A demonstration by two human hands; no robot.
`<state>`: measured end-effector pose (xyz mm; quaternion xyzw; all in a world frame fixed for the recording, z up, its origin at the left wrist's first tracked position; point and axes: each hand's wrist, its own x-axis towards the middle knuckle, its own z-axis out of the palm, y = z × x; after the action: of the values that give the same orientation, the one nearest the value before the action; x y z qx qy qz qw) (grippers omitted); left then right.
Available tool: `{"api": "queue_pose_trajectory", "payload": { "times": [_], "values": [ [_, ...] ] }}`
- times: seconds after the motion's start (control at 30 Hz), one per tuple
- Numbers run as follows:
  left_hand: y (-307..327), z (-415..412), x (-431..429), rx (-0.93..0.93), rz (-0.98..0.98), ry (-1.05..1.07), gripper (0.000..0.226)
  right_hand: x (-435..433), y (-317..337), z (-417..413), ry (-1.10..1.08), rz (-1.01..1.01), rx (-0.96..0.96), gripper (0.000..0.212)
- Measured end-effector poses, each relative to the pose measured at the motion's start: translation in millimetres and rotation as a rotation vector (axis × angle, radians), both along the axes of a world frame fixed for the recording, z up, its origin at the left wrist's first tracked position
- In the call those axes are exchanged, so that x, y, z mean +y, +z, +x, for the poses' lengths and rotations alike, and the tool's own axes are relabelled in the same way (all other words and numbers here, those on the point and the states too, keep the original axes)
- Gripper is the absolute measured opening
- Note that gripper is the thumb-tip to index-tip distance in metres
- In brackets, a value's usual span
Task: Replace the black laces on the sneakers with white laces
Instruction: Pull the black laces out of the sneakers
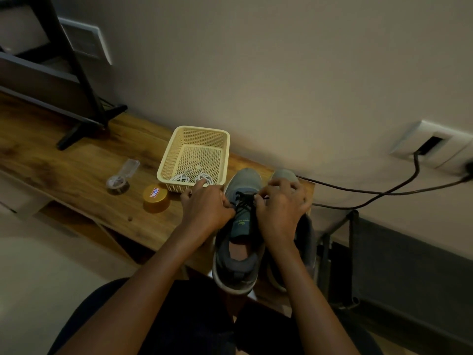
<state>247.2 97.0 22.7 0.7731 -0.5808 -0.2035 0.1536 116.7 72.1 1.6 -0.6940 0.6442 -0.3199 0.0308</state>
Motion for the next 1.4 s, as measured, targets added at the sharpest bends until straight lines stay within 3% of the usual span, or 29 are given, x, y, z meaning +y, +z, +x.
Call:
{"api": "queue_pose_trajectory", "payload": {
  "times": [0.17, 0.33, 0.47, 0.67, 0.87, 1.07, 1.13, 1.23, 1.3, 1.4],
  "values": [
    [-1.3, 3.3, -0.1, 0.018, 0.010, -0.003, 0.015, 1.8, -2.5, 2.6, 0.175, 0.086, 0.146, 0.026],
    [-2.3, 2.8, -1.7, 0.011, 0.019, -0.010, 0.017, 4.4, -0.5, 2.1, 0.318, 0.207, 0.286, 0.018],
    [-2.6, 4.1, -1.7, 0.028, 0.011, -0.007, 0.016, 2.9, -0.3, 1.0, 0.321, 0.182, 0.253, 0.015],
    [-3.2, 2.8, -2.0, 0.034, 0.016, -0.002, 0.014, 0.9, -0.2, 0.4, -0.006, 0.038, 0.003, 0.004],
    [-5.2, 5.4, -2.9, 0.037, 0.013, -0.013, 0.017, 1.7, -1.9, 4.0, 0.220, 0.134, 0.157, 0.025],
    [-7.5, 8.6, -3.4, 0.050, 0.011, -0.017, 0.014, 3.8, -0.2, 1.8, 0.327, 0.212, 0.260, 0.018],
    [-8.6, 12.1, -3.3, 0.090, 0.022, 0.008, 0.012, 3.1, 1.0, 2.3, 0.316, 0.197, 0.242, 0.016],
    [-8.7, 13.5, -4.4, 0.139, 0.022, 0.039, 0.010, -0.4, 3.7, -2.7, 0.093, 0.064, 0.046, 0.009],
    [-8.0, 12.9, -4.0, 0.138, 0.013, 0.046, 0.011, -1.6, 5.0, -6.5, -0.005, 0.103, -0.034, 0.012],
    [-7.4, 12.7, -3.9, 0.122, 0.003, 0.032, 0.014, -0.6, 2.0, -4.4, 0.050, 0.179, 0.006, 0.015]
  ]
}}
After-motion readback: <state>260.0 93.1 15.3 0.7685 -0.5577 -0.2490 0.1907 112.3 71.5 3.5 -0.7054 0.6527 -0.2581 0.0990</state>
